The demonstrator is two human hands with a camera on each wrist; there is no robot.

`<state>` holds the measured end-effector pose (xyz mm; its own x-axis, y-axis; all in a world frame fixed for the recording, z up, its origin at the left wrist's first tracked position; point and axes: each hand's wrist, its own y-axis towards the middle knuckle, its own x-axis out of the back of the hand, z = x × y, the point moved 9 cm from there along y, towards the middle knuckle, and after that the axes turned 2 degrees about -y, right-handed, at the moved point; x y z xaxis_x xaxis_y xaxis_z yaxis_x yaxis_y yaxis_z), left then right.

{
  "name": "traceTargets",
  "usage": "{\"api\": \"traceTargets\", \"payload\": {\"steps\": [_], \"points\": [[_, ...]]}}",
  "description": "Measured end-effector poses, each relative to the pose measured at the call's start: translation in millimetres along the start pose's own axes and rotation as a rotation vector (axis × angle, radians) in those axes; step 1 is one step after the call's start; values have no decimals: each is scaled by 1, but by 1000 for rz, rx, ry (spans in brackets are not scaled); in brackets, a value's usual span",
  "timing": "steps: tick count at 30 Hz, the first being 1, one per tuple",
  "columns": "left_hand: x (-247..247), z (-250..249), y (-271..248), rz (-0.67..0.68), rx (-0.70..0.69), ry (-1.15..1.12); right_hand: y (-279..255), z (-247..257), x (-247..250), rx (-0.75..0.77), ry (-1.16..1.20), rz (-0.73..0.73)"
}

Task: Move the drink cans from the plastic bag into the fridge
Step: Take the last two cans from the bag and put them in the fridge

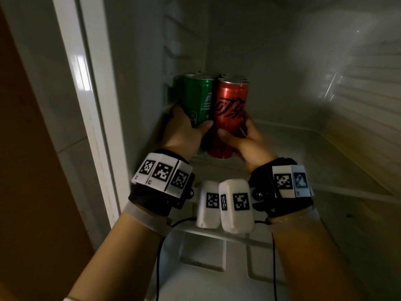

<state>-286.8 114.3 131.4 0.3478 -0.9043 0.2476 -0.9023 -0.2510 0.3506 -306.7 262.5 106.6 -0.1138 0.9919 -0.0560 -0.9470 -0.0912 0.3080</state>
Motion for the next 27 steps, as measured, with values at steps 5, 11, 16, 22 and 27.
{"api": "traceTargets", "payload": {"steps": [5, 11, 16, 22, 27], "points": [[0, -7, -15, 39, -26, -177, -7, 0, 3, -38, 11, -4], [13, -9, -42, 47, -128, -358, -48, 12, 29, -11, -21, -164], [4, -3, -78, 74, -208, -518, -112, 35, 63, 165, -94, -297], [-35, -10, -131, 285, -174, -514, -179, 46, 95, 221, -230, -418], [-40, -24, -196, 331, -166, -490, -242, 64, 110, 243, -305, -473]]}}
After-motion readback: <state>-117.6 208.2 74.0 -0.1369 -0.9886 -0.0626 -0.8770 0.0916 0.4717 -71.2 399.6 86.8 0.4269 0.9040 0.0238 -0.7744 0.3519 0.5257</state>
